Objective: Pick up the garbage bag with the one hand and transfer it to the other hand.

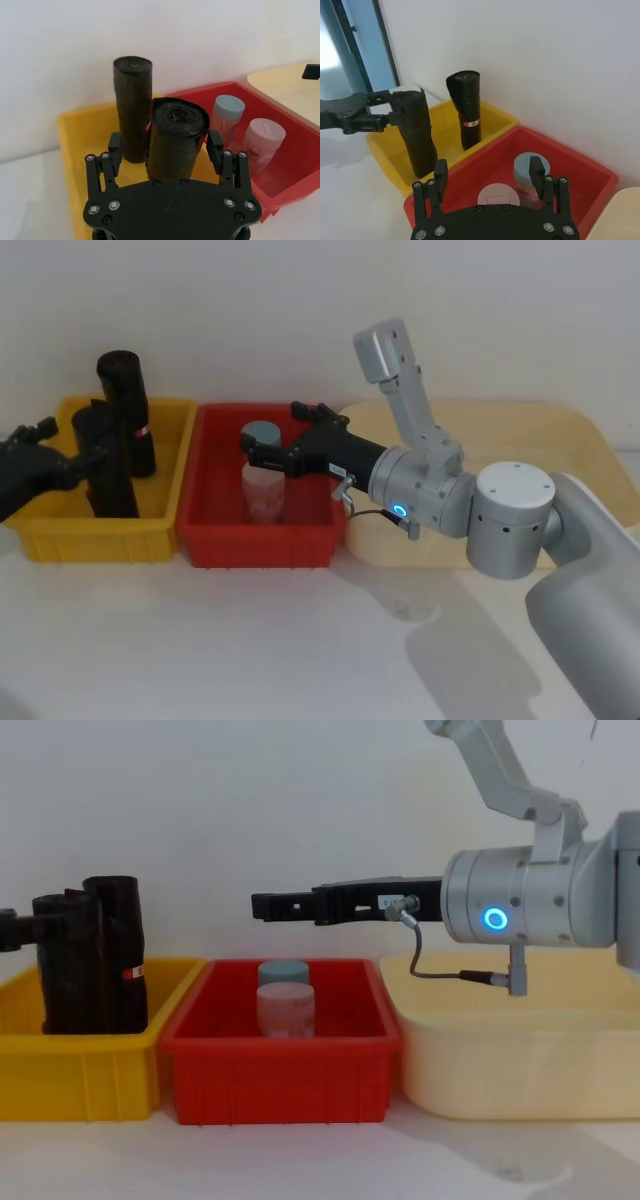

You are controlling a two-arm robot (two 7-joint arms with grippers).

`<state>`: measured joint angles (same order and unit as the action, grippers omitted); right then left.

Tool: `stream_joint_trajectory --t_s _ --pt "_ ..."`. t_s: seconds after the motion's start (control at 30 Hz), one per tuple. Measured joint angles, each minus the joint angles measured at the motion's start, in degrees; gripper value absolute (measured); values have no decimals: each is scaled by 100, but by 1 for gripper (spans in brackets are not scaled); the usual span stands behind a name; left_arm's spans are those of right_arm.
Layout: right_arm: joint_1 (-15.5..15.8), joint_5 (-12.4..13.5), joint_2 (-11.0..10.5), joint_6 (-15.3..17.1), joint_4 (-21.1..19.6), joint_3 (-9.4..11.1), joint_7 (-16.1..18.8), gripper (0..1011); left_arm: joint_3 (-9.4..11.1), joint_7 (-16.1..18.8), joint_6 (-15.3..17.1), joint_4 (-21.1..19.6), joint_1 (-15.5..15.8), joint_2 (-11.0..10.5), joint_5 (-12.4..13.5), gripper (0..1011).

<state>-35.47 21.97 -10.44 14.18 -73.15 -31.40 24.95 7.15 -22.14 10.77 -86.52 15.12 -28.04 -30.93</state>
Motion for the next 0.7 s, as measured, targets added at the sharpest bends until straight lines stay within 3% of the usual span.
stream_joint_trajectory --t_s 0.7 --pt "-286 93 3 92 512 -200 248 999 440 -263 4 661 572 110 -12 1001"
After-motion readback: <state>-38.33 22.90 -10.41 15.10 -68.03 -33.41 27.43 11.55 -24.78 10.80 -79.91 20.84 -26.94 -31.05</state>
